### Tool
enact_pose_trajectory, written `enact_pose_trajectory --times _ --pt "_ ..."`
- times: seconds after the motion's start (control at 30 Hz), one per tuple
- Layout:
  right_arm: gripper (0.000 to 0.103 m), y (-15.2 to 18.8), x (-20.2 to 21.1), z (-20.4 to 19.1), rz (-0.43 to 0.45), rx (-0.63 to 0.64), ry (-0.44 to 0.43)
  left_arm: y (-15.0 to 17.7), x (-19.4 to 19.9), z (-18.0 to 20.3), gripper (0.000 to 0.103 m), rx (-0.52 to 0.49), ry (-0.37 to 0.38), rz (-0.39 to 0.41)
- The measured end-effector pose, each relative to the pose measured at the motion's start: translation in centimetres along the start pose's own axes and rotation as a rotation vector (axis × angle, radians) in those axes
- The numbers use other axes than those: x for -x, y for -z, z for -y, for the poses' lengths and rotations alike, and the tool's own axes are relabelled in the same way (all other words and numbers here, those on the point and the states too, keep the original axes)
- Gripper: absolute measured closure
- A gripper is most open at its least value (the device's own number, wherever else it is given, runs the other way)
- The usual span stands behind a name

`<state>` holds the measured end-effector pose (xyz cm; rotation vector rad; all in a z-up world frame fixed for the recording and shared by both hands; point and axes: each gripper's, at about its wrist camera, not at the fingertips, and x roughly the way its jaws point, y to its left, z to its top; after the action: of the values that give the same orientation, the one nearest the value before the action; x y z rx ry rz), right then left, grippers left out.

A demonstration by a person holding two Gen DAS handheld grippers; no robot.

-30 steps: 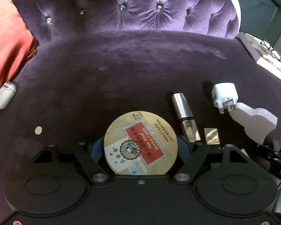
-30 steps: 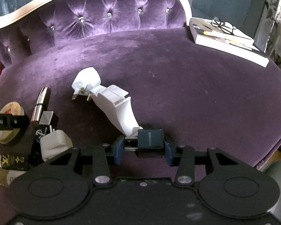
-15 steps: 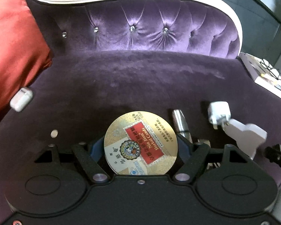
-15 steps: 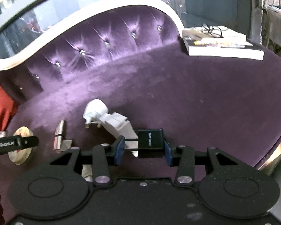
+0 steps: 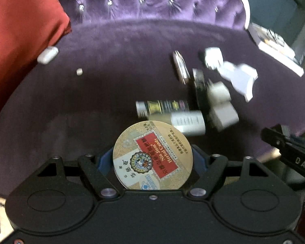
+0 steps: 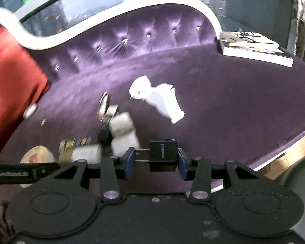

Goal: Organize rigid objects
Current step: 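Carry tin and charger to the basket and open both tools to drop them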

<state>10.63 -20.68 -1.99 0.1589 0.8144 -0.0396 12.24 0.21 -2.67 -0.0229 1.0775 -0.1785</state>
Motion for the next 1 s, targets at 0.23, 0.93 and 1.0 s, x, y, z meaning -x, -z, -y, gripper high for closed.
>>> enact_pose_trajectory --times 0.23,0.93,1.0 --pt "0.061 3.0 2.8 -1.3 -0.077 0.085 -0.030 2.9 1.4 1.3 0.031 -0.030 0.030 -0.066" --pt "0.060 5.8 3.5 -1.2 -0.237 0.087 -0.101 7.5 -1.1 2.2 0.030 -0.018 0.016 -0.269" --pt "0.060 5.8 3.4 -1.1 -0.239 0.082 -0.102 7.6 -1.4 2.6 0.030 -0.030 0.013 -0.281"
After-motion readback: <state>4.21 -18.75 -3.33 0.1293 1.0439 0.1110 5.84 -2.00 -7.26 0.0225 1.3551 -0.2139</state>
